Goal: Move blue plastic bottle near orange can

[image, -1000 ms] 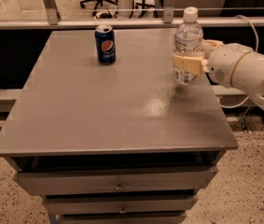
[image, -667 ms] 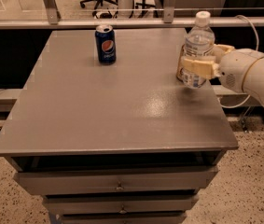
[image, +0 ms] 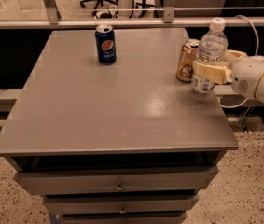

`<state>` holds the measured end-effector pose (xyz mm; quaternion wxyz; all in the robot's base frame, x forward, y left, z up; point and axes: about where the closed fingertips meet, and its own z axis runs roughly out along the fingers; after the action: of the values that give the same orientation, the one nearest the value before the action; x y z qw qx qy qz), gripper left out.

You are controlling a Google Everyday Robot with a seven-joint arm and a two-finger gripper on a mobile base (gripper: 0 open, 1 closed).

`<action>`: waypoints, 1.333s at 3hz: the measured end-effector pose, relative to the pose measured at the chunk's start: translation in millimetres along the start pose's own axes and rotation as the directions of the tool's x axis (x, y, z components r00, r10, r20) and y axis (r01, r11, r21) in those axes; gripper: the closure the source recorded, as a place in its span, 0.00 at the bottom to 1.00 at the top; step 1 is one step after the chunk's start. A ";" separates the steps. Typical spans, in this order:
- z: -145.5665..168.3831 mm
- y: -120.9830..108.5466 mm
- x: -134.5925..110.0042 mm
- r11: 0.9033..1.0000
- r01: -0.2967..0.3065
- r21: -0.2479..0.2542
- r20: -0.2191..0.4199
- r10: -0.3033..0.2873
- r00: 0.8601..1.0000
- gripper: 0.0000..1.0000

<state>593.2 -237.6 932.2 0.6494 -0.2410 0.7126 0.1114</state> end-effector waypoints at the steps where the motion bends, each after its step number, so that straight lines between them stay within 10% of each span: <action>1: 5.0 -10.7 4.8 1.000 -0.006 -0.018 0.026 0.007 1.000 1.00; 4: 27.5 -27.0 16.6 0.998 -0.030 -0.051 0.057 0.033 0.998 1.00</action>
Offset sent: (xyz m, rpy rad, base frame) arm 0.0352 -0.0202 -0.0102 0.0529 -0.0368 0.0505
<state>629.8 -251.1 916.5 0.6617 -0.2428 0.6940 0.1465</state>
